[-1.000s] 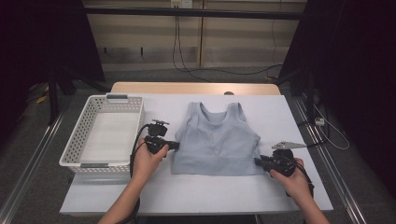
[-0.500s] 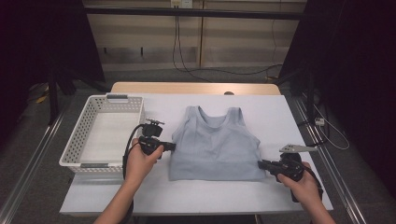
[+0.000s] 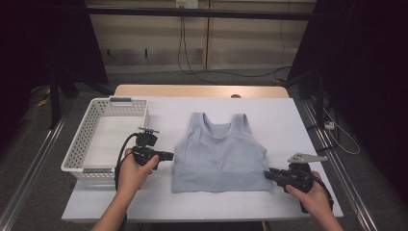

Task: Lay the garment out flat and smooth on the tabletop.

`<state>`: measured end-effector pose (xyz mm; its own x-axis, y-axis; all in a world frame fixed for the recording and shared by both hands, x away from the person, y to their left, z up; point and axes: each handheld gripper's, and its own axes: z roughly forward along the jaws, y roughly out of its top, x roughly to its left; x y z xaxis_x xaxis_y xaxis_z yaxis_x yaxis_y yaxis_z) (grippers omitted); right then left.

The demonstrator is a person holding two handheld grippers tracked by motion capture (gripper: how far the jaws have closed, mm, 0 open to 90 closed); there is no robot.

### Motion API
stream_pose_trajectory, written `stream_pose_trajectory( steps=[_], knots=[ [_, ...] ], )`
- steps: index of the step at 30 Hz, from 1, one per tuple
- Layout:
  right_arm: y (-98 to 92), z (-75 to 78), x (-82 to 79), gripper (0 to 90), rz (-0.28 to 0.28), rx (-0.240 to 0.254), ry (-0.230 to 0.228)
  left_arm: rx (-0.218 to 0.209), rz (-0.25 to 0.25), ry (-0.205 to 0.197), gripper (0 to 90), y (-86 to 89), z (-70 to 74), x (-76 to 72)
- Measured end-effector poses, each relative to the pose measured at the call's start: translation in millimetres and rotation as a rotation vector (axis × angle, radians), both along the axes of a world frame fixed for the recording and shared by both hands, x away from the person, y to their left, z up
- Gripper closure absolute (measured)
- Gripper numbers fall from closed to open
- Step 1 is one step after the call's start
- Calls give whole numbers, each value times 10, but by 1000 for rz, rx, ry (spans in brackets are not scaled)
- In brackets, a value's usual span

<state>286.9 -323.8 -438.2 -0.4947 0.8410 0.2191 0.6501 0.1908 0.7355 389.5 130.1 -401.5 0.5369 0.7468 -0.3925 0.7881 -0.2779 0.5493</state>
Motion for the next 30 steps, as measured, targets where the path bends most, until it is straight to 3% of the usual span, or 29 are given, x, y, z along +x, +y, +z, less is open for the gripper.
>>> stream_pose_trajectory(
  steps=[2,4,9,13,21,25,30],
  knots=[
    [7,3,17,550,-9,3,-12,-6,-8,3,754,-8,-3,20],
    [36,22,33,445,-20,4,-32,-13,-15,4,687,-34,-10,45],
    [151,86,80,369,-18,5,-67,-19,-16,-18,496,-142,-9,127],
    [272,118,117,317,4,3,-83,2,-15,-46,367,-201,34,209],
    [498,148,165,259,27,13,-106,17,-21,-80,194,-296,95,415],
    [610,157,181,242,50,0,-119,28,-29,-108,157,-339,109,532],
    [709,124,189,223,64,-17,-109,10,-32,-102,127,-390,77,681]
  ],
)
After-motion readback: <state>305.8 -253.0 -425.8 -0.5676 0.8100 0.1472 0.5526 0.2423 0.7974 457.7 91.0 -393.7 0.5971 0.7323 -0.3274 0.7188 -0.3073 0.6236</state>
